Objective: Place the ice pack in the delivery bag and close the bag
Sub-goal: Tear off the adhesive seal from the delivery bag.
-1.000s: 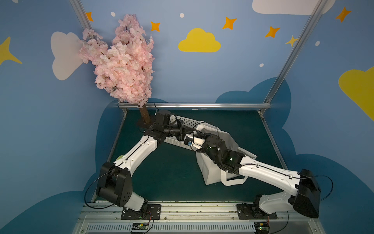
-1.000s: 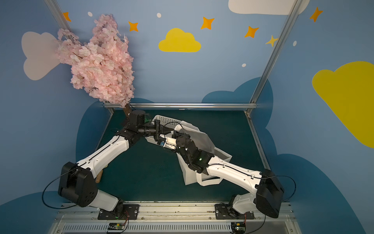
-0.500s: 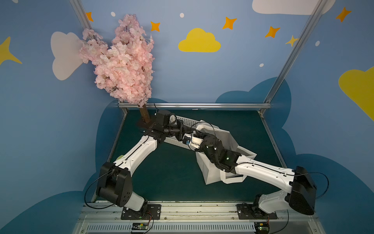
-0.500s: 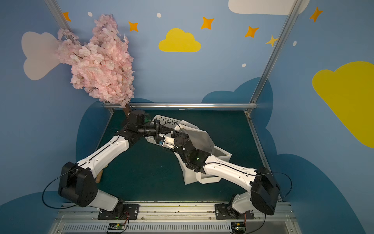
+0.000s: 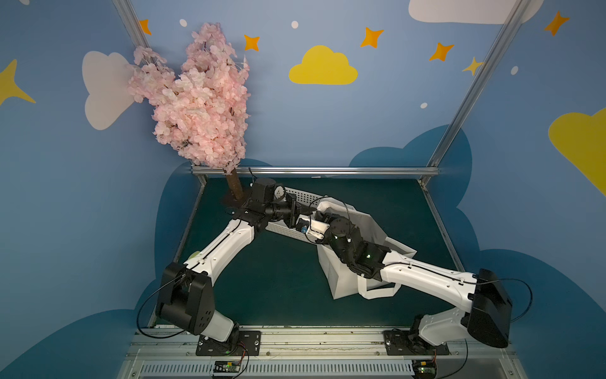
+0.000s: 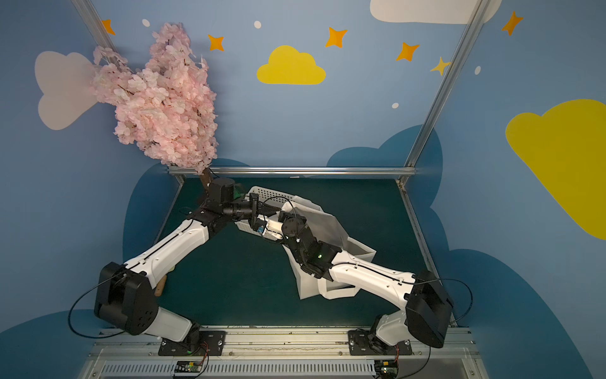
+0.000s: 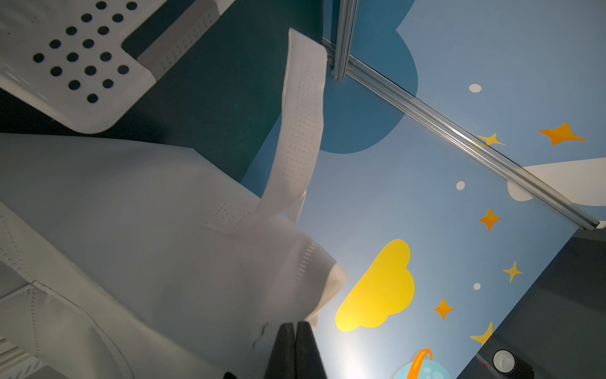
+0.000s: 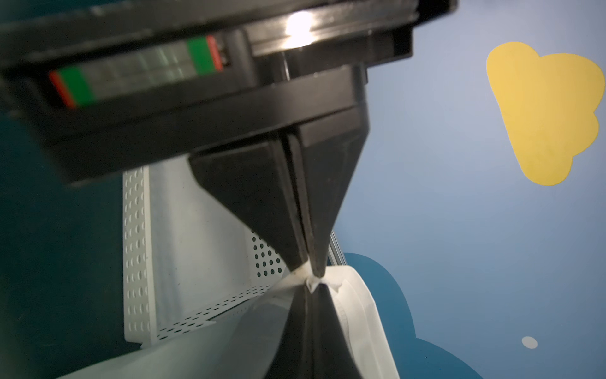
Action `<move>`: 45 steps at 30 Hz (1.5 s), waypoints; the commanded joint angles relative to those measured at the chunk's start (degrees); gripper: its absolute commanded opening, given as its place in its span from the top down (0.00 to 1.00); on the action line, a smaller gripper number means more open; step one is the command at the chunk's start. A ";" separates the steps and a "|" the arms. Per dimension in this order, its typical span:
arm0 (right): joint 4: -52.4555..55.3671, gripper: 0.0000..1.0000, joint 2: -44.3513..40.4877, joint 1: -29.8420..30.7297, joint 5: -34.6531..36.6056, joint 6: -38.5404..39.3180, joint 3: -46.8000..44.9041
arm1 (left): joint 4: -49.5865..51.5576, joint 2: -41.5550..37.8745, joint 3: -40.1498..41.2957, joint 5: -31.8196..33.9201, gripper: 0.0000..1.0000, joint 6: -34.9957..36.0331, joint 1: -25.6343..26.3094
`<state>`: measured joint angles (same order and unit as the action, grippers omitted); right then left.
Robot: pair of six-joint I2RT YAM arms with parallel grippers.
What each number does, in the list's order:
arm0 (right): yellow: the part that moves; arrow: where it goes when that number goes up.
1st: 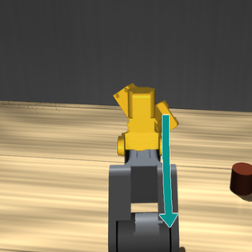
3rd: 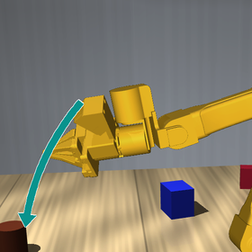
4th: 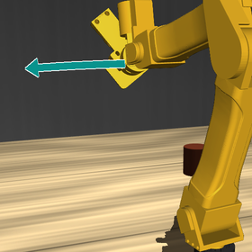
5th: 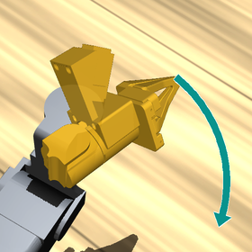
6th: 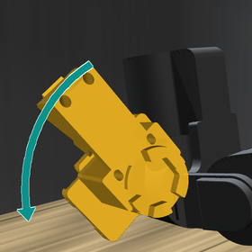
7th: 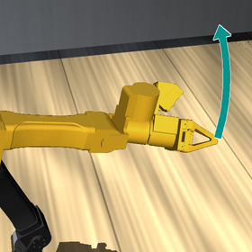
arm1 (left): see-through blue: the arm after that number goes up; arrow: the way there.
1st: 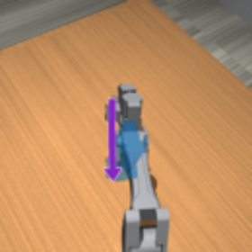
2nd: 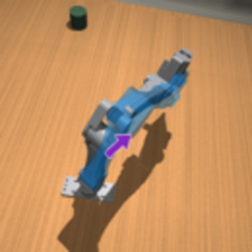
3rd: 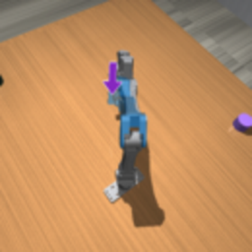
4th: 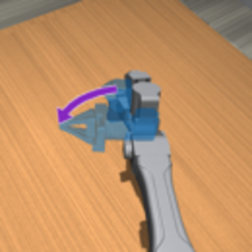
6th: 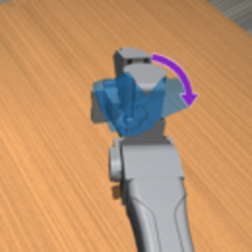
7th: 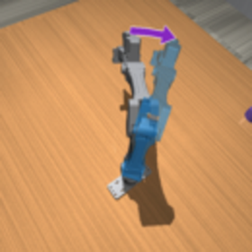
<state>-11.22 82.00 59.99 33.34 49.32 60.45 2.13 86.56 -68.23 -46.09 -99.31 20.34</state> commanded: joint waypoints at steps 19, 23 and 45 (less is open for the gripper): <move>9.73 1.00 -11.78 -10.01 7.50 -14.54 2.71 | 4.45 0.80 -2.06 -0.06 0.97 3.96 -0.62; 10.06 1.00 -14.90 -13.88 9.40 -15.70 2.61 | 5.42 0.87 -2.26 -0.13 0.97 5.32 -1.20; 18.05 1.00 -28.61 -50.34 7.65 -29.18 -2.28 | 9.65 2.07 -5.84 -0.94 0.97 10.64 -1.67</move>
<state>3.75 54.78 12.03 42.39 24.88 59.57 10.04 87.92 -72.49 -46.74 -90.21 19.22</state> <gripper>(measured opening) 0.040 0.047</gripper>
